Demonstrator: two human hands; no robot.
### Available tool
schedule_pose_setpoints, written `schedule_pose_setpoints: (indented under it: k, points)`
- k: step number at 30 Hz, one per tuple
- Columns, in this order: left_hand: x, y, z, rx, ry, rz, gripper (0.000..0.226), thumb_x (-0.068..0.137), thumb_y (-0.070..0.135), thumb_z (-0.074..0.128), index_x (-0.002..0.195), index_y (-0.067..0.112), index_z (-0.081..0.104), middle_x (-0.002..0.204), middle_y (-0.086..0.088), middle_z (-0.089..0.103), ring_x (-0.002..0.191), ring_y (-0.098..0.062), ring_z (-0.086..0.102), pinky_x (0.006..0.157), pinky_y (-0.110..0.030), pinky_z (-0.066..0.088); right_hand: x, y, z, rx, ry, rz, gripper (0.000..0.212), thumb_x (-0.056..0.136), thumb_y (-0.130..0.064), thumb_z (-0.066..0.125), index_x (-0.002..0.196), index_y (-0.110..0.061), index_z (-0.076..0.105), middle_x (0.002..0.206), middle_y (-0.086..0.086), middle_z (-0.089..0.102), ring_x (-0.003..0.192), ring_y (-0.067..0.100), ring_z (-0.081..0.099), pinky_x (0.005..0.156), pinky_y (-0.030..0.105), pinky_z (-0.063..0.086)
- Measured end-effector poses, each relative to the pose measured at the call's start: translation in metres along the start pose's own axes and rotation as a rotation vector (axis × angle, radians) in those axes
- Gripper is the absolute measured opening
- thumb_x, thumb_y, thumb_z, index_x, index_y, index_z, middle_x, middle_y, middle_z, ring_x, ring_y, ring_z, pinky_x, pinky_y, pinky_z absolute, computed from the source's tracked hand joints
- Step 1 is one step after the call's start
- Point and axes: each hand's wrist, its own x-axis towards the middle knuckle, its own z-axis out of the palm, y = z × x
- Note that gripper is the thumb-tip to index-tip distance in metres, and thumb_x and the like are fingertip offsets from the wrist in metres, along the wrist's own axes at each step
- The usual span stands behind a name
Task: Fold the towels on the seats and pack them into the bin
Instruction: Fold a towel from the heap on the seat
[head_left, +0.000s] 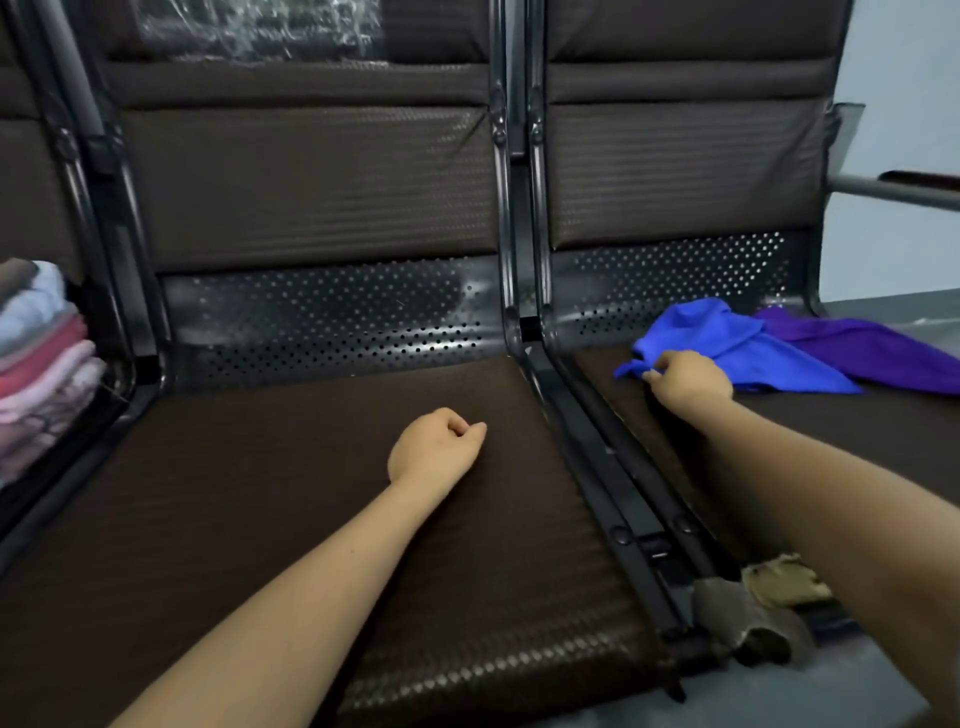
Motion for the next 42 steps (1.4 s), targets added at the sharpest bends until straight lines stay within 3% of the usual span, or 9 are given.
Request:
schedule_pose_setpoints:
  k: [5,9,15,18,21,26,32,37,42]
  points:
    - [-0.006,0.005,-0.036,-0.298,-0.224,-0.021,0.024,0.095,0.048,0.049,0.096,0.026,0.060,0.101,0.003,0.062,0.094,-0.014,0.059,0.083,-0.033,0.050,-0.023,-0.063,-0.046,0.463,0.119,-0.189,0.026,0.095,-0.031,0.050,0.074,-0.017,0.052,0.082,0.008,0.057,0.089,0.025,0.053,0.072,0.031,0.035]
    - [-0.030,0.008,-0.087,-0.428,-0.094,0.133,0.019,0.097,0.041,0.049,0.107,0.027,0.057,0.109,0.003,0.061,0.097,-0.014,0.059,0.086,-0.035,0.051,-0.071,-0.132,-0.095,0.987,0.093,-0.295,0.024,0.098,-0.016,0.052,0.073,-0.017,0.052,0.068,-0.003,0.049,0.060,0.000,0.043,0.060,0.020,0.034]
    - [-0.070,0.007,-0.146,-0.614,0.120,0.462,0.034,0.093,0.032,0.059,0.125,0.032,0.050,0.121,0.015,0.055,0.110,0.003,0.052,0.095,-0.015,0.041,-0.147,-0.204,-0.122,1.399,-0.172,-0.399,0.019,0.095,-0.016,0.056,0.078,-0.013,0.062,0.089,0.015,0.060,0.084,0.023,0.052,0.078,0.036,0.042]
    - [-0.080,-0.006,-0.158,-0.522,0.225,0.496,0.003,0.092,0.030,0.060,0.089,0.029,0.060,0.087,0.017,0.062,0.081,0.002,0.055,0.076,-0.020,0.042,-0.174,-0.223,-0.124,1.426,-0.234,-0.480,0.021,0.096,-0.015,0.055,0.079,-0.015,0.066,0.088,0.012,0.063,0.084,0.023,0.055,0.077,0.035,0.043]
    - [-0.088,-0.033,-0.168,-0.522,0.269,0.502,0.034,0.094,0.025,0.058,0.065,0.007,0.054,0.060,0.004,0.046,0.060,-0.006,0.040,0.059,-0.026,0.031,-0.187,-0.238,-0.126,1.471,-0.230,-0.482,0.023,0.096,-0.014,0.055,0.077,-0.016,0.066,0.076,0.002,0.063,0.073,0.014,0.056,0.068,0.027,0.045]
    - [-0.098,-0.062,-0.191,-0.676,0.097,0.391,0.026,0.086,0.034,0.068,0.075,0.011,0.067,0.070,0.005,0.063,0.066,-0.006,0.051,0.064,-0.024,0.040,-0.182,-0.253,-0.121,1.435,-0.220,-0.403,0.024,0.097,-0.017,0.053,0.076,-0.014,0.062,0.075,0.002,0.060,0.069,0.014,0.054,0.063,0.026,0.043]
    - [-0.088,-0.111,-0.213,-0.316,-0.108,0.111,0.035,0.082,0.036,0.073,0.086,0.000,0.074,0.078,-0.006,0.071,0.069,-0.015,0.061,0.065,-0.029,0.047,-0.171,-0.265,-0.111,1.117,-0.116,-0.434,0.025,0.097,-0.022,0.052,0.072,-0.016,0.053,0.073,0.006,0.045,0.071,0.017,0.039,0.062,0.030,0.029]
    - [-0.096,-0.132,-0.250,-0.444,0.019,0.189,0.017,0.093,0.019,0.058,0.083,0.014,0.070,0.074,0.016,0.072,0.079,0.002,0.065,0.070,-0.012,0.050,-0.165,-0.270,-0.110,1.217,-0.075,-0.309,0.016,0.096,-0.020,0.048,0.084,-0.012,0.055,0.078,0.008,0.044,0.072,0.019,0.037,0.068,0.030,0.028]
    - [-0.115,-0.135,-0.278,-0.345,0.372,0.289,0.028,0.100,0.016,0.046,0.079,0.030,0.056,0.063,0.027,0.060,0.074,0.006,0.047,0.068,0.004,0.035,-0.171,-0.265,-0.121,0.851,0.160,-0.417,0.021,0.099,-0.021,0.044,0.084,-0.011,0.055,0.072,-0.004,0.051,0.064,0.008,0.044,0.059,0.028,0.033]
